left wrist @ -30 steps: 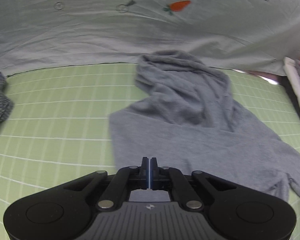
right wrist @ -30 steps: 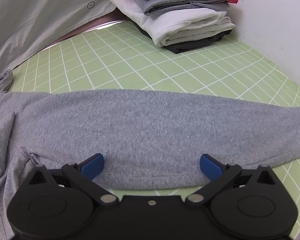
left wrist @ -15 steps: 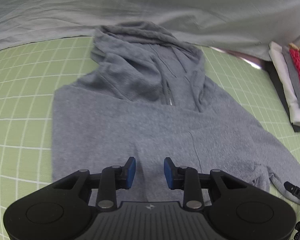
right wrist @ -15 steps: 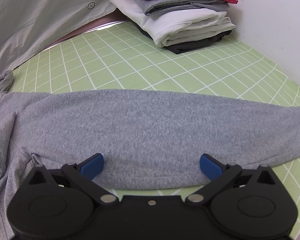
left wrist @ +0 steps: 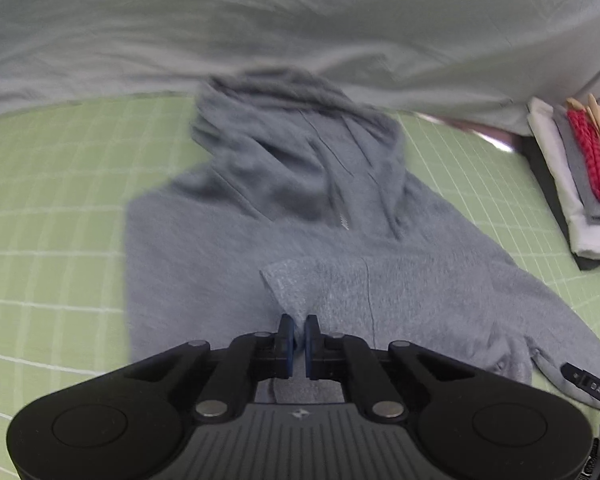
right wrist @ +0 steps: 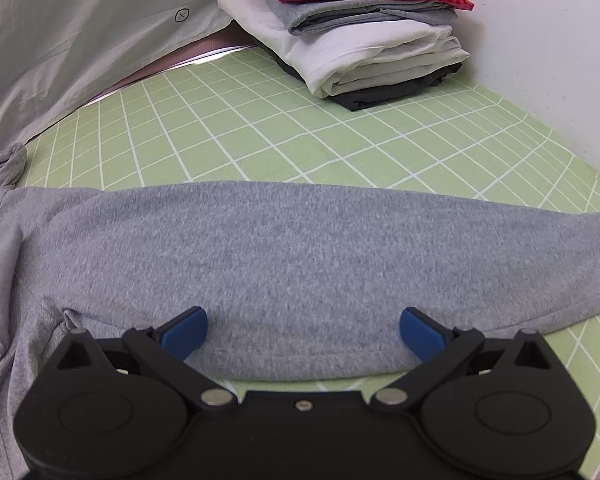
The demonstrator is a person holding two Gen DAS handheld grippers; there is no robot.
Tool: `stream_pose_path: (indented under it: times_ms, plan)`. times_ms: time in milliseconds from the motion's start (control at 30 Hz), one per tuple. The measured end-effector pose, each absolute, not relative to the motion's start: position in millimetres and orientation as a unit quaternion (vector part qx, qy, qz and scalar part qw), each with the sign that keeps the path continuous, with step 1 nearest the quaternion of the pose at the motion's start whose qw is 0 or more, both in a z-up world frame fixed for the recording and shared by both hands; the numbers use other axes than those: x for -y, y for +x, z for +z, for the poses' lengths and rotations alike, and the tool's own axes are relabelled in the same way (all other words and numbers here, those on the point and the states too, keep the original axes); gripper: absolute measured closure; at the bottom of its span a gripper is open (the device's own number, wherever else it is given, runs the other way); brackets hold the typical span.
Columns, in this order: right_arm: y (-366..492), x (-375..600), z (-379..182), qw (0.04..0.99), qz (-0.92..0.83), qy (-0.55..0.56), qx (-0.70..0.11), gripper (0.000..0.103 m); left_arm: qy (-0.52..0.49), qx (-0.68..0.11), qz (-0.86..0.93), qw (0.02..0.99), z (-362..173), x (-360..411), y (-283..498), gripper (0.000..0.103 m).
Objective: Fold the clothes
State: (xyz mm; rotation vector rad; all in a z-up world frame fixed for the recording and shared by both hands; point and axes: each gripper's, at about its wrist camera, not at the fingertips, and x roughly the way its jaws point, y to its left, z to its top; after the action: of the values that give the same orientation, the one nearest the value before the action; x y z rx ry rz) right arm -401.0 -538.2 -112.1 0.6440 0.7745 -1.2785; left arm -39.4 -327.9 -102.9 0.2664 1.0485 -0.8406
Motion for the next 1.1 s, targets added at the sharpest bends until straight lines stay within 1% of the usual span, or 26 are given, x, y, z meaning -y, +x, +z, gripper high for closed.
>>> stream_pose_path:
  times_ms: [67, 167, 200, 233, 300, 333, 367, 467, 567, 600, 667, 700, 933, 1100]
  plan:
    - [-401, 538, -112, 0.687, -0.572, 0.287, -0.345, 0.000, 0.124, -0.477, -0.365, 0.790, -98, 317, -28, 0.097]
    - [-401, 537, -113, 0.688, -0.574, 0.285, -0.342, 0.000, 0.126, -0.467, -0.329, 0.811, -90, 299, -10, 0.090]
    - [-401, 536, -113, 0.688, -0.574, 0.285, -0.341, 0.000, 0.123, -0.473, -0.318, 0.813, -92, 295, -4, 0.080]
    - [-401, 536, -113, 0.688, -0.575, 0.284, -0.340, 0.000, 0.118, -0.483, -0.308, 0.811, -95, 292, 1, 0.073]
    - [-400, 536, -113, 0.688, -0.575, 0.284, -0.340, 0.000, 0.129, -0.488, -0.305, 0.808, -102, 295, -4, 0.039]
    - [-401, 536, -113, 0.688, -0.574, 0.283, -0.340, 0.000, 0.137, -0.489, -0.304, 0.806, -105, 298, -8, 0.033]
    - [-401, 536, -113, 0.689, -0.574, 0.283, -0.341, 0.000, 0.144, -0.491, -0.304, 0.804, -108, 301, -12, 0.024]
    - [-401, 536, -113, 0.690, -0.573, 0.282, -0.340, 0.000, 0.167, -0.495, -0.303, 0.797, -118, 309, -25, 0.016]
    - [-402, 535, -113, 0.692, -0.572, 0.281, -0.339, 0.000, 0.190, -0.498, -0.301, 0.791, -127, 317, -37, 0.013]
    - [-402, 535, -113, 0.693, -0.572, 0.280, -0.339, 0.000, 0.197, -0.499, -0.301, 0.788, -131, 320, -42, 0.009]
    - [-403, 535, -114, 0.696, -0.569, 0.278, -0.339, 0.000, 0.212, -0.502, -0.300, 0.783, -137, 325, -50, 0.007]
    - [-404, 535, -114, 0.698, -0.567, 0.277, -0.339, 0.000, 0.207, -0.504, -0.298, 0.784, -141, 323, -52, 0.001]
    - [-403, 537, -111, 0.696, -0.561, 0.284, -0.346, 0.000, 0.190, -0.518, -0.296, 0.780, -149, 314, -51, 0.000]
    - [-373, 534, -98, 0.721, -0.535, 0.295, -0.328, 0.000, 0.189, -0.520, -0.292, 0.780, -147, 316, -52, 0.000]
